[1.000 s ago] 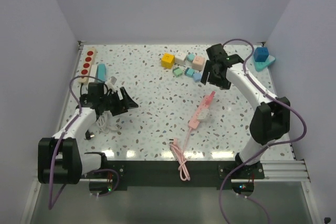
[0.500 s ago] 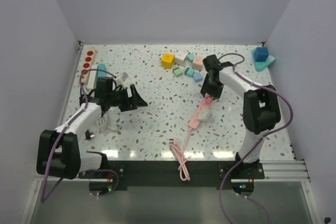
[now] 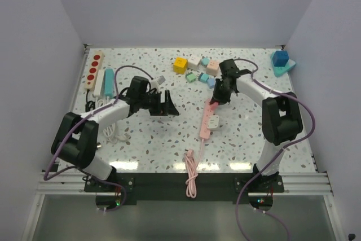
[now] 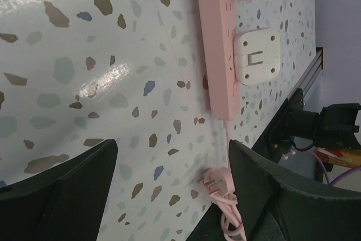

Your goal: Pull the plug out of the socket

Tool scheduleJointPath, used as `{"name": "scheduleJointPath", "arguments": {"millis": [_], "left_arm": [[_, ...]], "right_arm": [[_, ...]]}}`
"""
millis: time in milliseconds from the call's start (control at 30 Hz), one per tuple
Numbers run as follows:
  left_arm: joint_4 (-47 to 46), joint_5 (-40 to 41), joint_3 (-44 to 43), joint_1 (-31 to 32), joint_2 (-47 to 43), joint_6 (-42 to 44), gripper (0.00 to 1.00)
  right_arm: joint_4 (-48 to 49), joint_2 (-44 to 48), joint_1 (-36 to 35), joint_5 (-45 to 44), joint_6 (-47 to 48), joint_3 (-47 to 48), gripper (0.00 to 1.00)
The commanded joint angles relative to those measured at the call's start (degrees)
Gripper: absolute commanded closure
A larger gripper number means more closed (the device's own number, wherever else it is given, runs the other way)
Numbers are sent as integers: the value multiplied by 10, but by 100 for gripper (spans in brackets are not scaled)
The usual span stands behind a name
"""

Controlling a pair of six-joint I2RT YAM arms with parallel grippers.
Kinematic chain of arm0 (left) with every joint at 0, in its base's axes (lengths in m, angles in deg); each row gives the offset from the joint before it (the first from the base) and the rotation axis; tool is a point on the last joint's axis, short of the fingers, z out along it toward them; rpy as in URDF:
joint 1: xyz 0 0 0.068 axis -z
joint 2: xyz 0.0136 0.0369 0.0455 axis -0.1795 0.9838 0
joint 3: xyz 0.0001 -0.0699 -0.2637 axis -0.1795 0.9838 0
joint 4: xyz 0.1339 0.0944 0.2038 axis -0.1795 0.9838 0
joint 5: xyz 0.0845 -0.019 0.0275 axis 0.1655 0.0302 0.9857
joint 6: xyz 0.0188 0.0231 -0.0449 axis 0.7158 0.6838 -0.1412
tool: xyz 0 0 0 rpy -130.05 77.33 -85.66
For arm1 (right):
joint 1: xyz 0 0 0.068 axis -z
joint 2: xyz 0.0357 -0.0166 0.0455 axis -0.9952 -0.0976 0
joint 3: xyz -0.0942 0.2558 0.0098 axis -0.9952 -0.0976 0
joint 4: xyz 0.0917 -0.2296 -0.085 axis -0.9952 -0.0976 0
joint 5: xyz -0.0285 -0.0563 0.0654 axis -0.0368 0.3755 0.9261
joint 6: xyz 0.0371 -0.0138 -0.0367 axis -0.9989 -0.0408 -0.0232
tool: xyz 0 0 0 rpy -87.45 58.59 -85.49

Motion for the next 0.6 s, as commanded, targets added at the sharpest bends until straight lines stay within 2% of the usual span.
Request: {"name": "scheduleJointPath", "arguments": {"millis": [0,167,467,567], "left_arm": [[-69,0,-40,22,42,-11,15],[-131,-10,-69,50,90,-12,14],[-222,-1,-83,72,140,-54,14],[-235,29,-84,90,148,-62,15]], "right_arm": [[57,20,-8,173,80,38,100],[69,14,-8,268,96,53,100],[54,16,-19,274,94,68,100],[70,22,-21,274,77,60,100]]}}
